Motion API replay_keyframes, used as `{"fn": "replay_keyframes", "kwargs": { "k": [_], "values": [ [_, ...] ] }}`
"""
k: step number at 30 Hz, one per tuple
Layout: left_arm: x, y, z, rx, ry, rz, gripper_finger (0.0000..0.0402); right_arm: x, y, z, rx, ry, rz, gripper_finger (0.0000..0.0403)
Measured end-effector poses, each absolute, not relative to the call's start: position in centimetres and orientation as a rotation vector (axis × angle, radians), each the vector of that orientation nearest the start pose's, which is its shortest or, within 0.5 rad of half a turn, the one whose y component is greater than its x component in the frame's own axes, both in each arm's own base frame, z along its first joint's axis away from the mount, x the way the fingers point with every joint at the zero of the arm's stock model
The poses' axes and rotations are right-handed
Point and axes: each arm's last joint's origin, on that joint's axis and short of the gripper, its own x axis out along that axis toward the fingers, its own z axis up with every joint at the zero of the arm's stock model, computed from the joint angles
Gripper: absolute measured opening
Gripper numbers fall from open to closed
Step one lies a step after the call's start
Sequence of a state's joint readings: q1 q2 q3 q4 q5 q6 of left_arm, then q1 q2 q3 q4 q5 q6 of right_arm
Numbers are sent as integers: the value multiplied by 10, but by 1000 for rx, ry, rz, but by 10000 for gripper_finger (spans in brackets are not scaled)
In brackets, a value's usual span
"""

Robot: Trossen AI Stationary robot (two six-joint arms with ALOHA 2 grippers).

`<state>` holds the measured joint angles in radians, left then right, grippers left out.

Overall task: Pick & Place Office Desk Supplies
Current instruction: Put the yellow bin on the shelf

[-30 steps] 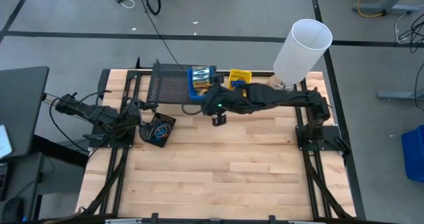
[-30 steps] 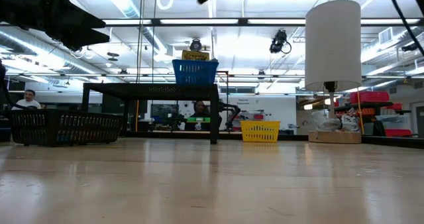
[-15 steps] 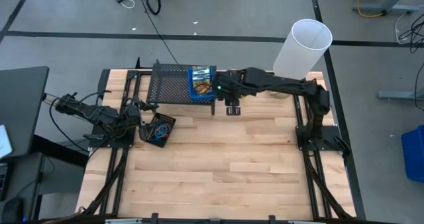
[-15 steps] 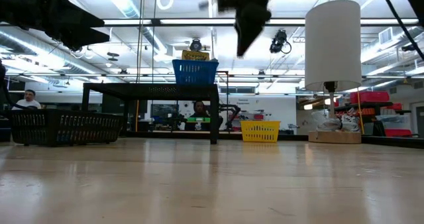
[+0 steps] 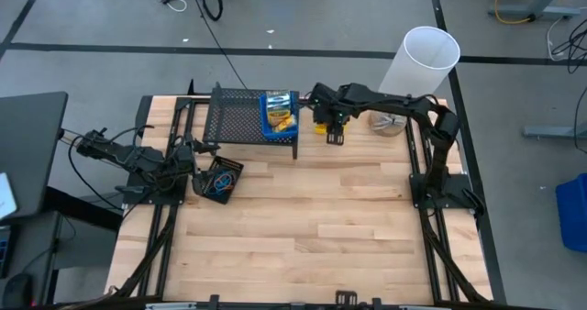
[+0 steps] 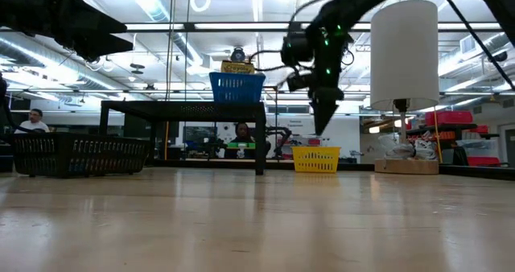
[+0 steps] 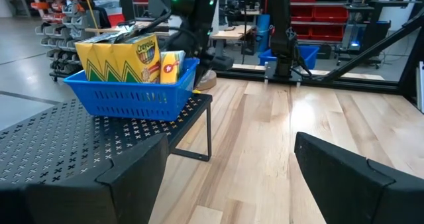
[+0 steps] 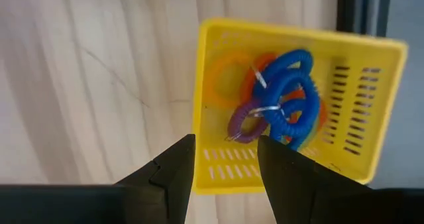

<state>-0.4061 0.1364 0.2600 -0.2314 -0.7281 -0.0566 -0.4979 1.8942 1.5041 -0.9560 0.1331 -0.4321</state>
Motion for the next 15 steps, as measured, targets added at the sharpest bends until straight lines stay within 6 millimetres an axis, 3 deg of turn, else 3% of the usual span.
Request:
{"fn": "replay_keyframes", "kwargs": {
  "k": [15],
  "values": [
    [84,-15,219,-4,81,325,335,311,-190,174,-90,1386,-203,174]
  ]
}}
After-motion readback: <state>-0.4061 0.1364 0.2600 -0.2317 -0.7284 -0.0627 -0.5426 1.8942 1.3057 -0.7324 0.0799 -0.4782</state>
